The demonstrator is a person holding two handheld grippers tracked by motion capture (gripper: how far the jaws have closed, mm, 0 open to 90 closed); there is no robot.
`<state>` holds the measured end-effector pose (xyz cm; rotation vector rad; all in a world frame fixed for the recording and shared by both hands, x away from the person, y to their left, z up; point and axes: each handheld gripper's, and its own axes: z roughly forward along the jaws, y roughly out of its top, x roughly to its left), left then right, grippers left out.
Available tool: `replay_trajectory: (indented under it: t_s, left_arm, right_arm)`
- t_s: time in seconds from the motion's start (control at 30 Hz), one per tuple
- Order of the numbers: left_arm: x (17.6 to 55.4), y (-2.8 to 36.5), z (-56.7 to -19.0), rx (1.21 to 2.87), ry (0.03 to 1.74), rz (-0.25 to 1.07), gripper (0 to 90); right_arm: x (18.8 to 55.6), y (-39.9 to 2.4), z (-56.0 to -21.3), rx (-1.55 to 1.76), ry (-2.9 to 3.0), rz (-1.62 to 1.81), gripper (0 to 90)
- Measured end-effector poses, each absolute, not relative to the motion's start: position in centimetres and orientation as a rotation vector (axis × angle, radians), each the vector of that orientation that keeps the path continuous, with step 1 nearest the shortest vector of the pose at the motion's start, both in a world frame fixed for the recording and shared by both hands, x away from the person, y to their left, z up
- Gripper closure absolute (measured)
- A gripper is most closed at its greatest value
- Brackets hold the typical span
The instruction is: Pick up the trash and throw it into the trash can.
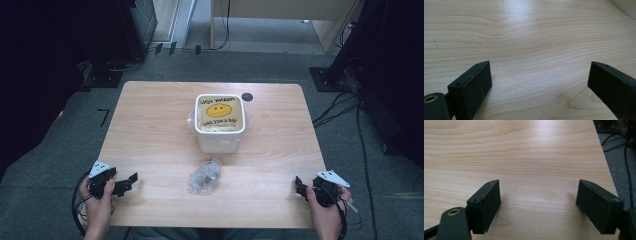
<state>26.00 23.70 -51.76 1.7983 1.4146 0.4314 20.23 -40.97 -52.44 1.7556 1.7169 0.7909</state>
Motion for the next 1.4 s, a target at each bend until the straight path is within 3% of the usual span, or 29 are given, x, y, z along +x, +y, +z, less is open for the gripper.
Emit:
replay_trajectory:
  t_s: [0.3,0.63,1.4]
  left_arm:
    - [26.0,23.2,-51.8,1.836,1.416,0.471,5.1]
    - [26.0,21.6,-51.9,1.969,1.416,0.601,5.1]
    - [26.1,21.6,-51.9,1.968,1.418,0.599,4.7]
  right_arm:
    - [20.3,-40.7,-52.5,1.764,1.730,0.778,11.0]
    - [20.2,-39.6,-52.1,1.716,1.730,0.797,12.4]
    - [20.9,-34.0,-48.7,1.618,1.757,0.935,12.5]
